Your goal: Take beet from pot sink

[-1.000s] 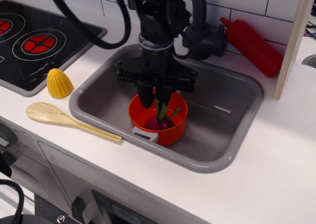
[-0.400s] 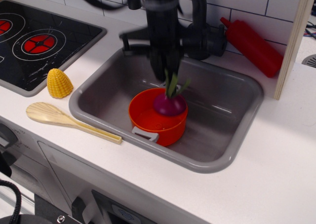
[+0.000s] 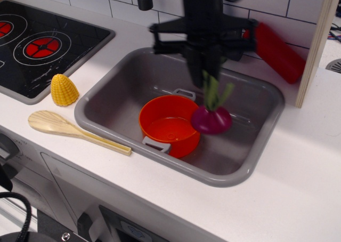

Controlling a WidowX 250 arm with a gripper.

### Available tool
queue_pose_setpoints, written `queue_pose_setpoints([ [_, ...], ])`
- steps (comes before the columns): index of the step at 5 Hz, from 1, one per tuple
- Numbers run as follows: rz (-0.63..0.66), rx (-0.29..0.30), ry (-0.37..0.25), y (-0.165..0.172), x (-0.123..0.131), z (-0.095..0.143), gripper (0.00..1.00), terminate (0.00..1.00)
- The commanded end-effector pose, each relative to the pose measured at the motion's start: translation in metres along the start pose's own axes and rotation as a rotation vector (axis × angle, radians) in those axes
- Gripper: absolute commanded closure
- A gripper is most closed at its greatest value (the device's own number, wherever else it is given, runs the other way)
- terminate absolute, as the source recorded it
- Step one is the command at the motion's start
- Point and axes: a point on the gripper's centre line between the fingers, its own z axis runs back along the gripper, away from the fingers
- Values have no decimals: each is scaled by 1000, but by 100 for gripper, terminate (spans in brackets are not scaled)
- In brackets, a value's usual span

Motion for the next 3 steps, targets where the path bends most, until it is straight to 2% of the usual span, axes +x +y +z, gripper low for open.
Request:
queue_pose_setpoints([
  [1, -17, 40, -25, -15, -5, -27, 100, 0],
  [2, -6, 35, -36, -16, -6, -37, 100, 0],
  [3, -6, 57, -43, -20, -9, -48, 100, 0],
])
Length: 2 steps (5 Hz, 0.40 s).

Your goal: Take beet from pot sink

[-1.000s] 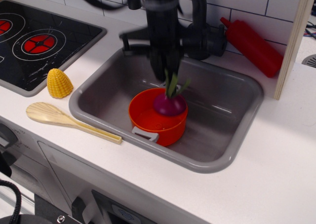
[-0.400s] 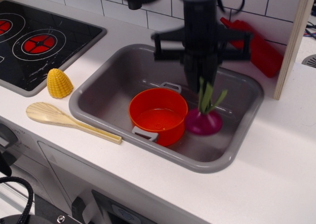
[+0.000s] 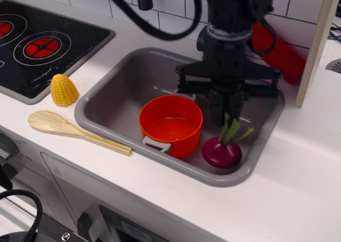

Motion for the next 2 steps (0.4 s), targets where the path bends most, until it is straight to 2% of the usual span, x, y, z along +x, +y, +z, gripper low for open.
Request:
queue_pose_setpoints([
  [1, 2, 45, -61, -9, 5, -15, 100, 0],
  [2, -17, 60, -92, -10, 4, -16, 0, 0],
])
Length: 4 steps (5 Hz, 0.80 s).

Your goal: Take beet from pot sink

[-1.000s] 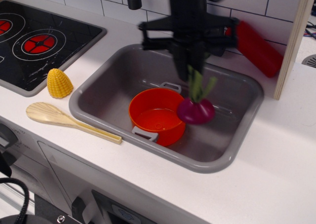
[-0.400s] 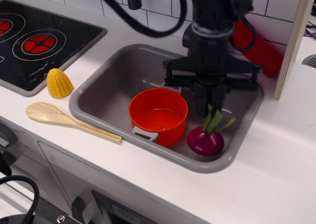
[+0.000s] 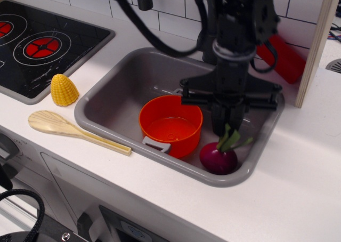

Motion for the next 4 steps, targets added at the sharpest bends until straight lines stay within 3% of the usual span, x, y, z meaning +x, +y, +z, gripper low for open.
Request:
queue_pose_setpoints([
  [1, 11, -48, -56, -2, 8, 22, 0, 0],
  [2, -14, -62, -63, -1, 12, 43, 0, 0],
  [3, -56, -134, -89, 5, 14, 58, 0, 0],
  [4, -56, -134, -89, 5, 14, 58, 0, 0],
])
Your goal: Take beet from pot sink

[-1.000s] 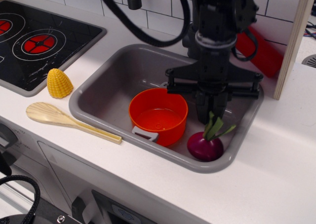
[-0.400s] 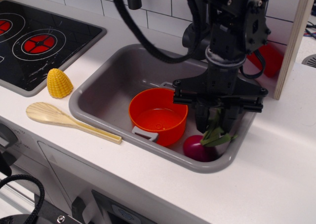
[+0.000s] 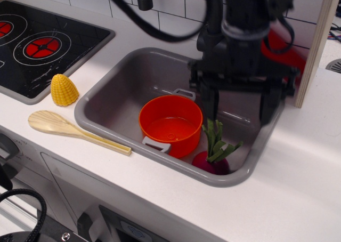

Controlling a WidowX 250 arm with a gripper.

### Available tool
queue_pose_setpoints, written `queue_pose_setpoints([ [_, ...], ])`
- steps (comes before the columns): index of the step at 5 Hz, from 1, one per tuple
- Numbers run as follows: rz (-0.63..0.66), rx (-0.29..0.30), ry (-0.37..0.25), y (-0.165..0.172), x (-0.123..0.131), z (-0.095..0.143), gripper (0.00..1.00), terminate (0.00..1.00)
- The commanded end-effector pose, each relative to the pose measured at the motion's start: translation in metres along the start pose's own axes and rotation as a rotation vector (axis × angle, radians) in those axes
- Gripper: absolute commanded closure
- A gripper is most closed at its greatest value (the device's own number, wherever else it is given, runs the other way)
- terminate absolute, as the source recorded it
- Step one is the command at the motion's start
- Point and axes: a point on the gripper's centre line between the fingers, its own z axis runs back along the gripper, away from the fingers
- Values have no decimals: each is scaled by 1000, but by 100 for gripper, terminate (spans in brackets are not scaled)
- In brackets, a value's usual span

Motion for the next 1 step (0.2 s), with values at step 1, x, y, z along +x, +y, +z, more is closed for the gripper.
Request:
queue_pose_setpoints([
  [1, -2, -28, -42, 1, 8, 12, 0, 100],
])
